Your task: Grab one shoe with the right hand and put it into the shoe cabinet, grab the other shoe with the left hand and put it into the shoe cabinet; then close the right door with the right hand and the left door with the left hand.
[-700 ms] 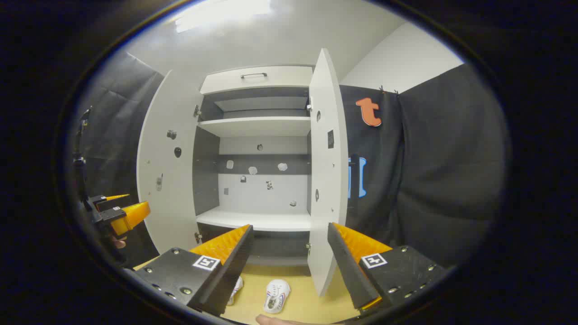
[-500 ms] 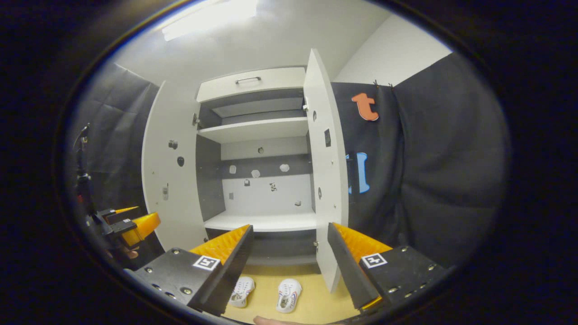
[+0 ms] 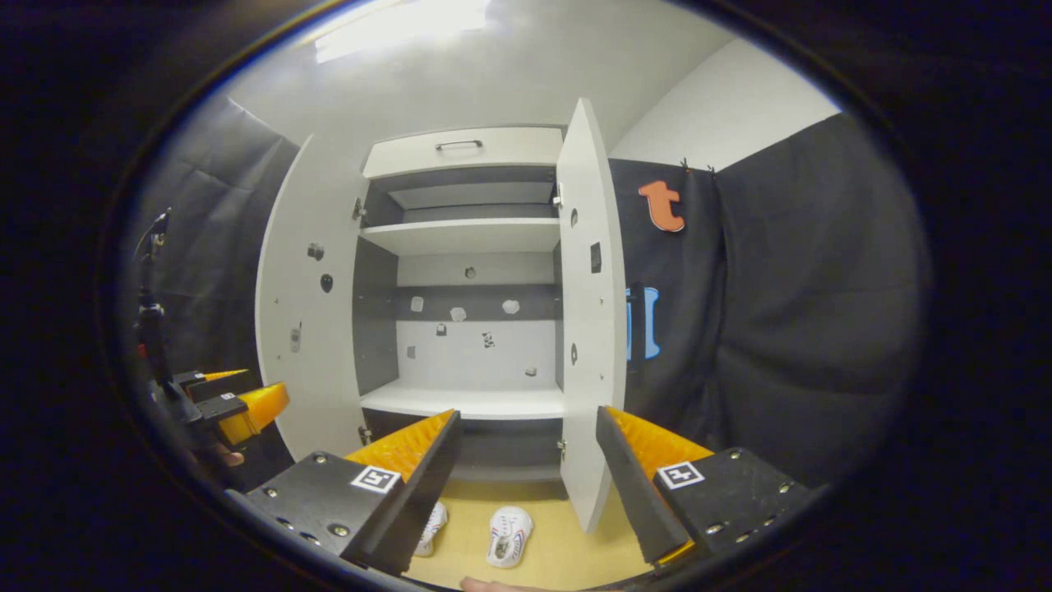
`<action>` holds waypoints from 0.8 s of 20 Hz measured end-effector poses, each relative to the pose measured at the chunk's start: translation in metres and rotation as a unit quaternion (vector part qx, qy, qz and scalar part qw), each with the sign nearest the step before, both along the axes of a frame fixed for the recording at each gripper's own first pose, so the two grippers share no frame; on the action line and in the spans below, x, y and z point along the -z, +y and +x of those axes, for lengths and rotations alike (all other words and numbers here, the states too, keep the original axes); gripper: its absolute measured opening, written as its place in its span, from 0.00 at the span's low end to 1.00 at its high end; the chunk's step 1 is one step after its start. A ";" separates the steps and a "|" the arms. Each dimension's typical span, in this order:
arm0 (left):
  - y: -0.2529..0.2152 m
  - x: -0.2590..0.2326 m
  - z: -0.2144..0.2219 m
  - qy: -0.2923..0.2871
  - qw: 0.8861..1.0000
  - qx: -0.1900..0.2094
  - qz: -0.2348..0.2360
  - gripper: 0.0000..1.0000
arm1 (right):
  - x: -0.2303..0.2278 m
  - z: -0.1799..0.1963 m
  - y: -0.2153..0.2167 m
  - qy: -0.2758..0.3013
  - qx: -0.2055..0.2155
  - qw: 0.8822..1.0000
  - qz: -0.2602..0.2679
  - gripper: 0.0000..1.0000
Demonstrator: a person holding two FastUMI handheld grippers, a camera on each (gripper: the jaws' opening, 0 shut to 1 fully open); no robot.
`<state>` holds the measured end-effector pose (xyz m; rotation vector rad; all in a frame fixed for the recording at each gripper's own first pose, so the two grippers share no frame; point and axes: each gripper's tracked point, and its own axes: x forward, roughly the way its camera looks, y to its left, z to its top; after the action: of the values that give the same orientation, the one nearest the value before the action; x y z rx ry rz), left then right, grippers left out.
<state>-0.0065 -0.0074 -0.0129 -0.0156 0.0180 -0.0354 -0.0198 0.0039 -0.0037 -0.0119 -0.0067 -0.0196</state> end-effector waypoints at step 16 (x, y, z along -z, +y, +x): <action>0.009 0.044 -0.033 0.007 1.000 0.012 -0.003 0.97 | 0.175 0.061 0.041 0.094 -0.039 0.994 -0.044 0.98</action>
<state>-0.0398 0.0015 -0.0570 -0.0226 0.0330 -0.0584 0.0411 0.0450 -0.1790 -0.1013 0.1798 0.0604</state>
